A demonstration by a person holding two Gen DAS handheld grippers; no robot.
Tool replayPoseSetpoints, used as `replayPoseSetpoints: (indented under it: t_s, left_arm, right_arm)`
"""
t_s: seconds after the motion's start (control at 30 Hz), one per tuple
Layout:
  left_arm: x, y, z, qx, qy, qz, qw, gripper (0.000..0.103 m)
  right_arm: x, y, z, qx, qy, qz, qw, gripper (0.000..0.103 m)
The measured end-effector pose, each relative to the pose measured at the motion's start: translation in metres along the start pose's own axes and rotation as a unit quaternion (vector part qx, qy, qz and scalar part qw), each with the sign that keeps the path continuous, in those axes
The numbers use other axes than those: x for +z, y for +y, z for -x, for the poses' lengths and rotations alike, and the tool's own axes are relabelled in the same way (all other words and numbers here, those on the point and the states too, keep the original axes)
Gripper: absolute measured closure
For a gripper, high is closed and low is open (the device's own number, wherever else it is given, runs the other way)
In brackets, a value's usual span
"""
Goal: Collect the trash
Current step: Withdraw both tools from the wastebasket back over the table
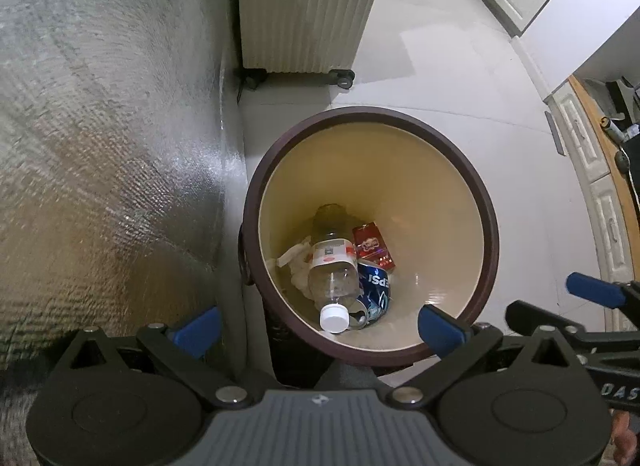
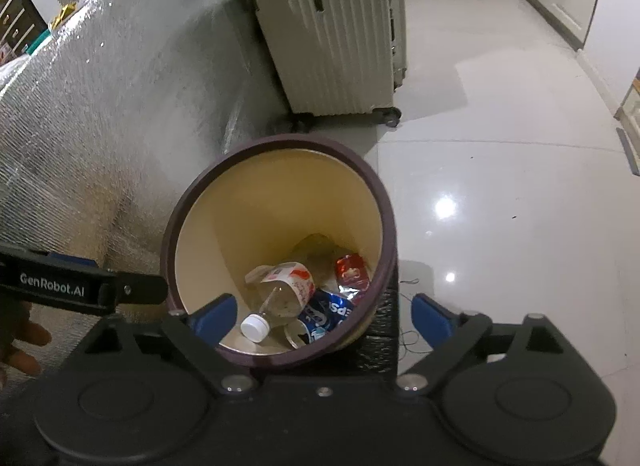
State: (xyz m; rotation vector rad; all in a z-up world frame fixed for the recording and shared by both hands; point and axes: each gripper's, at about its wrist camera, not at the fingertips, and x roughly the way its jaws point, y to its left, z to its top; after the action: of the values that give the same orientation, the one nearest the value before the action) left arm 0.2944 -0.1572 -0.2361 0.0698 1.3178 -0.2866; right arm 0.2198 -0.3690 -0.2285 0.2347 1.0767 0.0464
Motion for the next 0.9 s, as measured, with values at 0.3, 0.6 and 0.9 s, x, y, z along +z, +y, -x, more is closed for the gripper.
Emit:
replayPoseSetpoints:
  t_s: [0.3, 0.6, 0.9]
  left_arm:
    - [-0.025, -0.003, 0.019, 0.001, -0.021, -0.011, 0.9997, 0.0]
    - [-0.05, -0.008, 0.044, 0.003, -0.06, -0.03, 0.9977, 0.0]
    - [-0.069, -0.012, 0.088, -0.005, -0.124, -0.042, 0.9914, 0.0]
  right_arm:
    - [-0.014, -0.004, 0.026, -0.008, -0.025, -0.01, 1.0, 0.0]
    - [-0.029, -0.009, 0.056, -0.018, -0.054, -0.021, 0.998, 0.0]
    - [-0.042, -0.008, 0.098, -0.027, -0.098, -0.022, 0.995, 0.0]
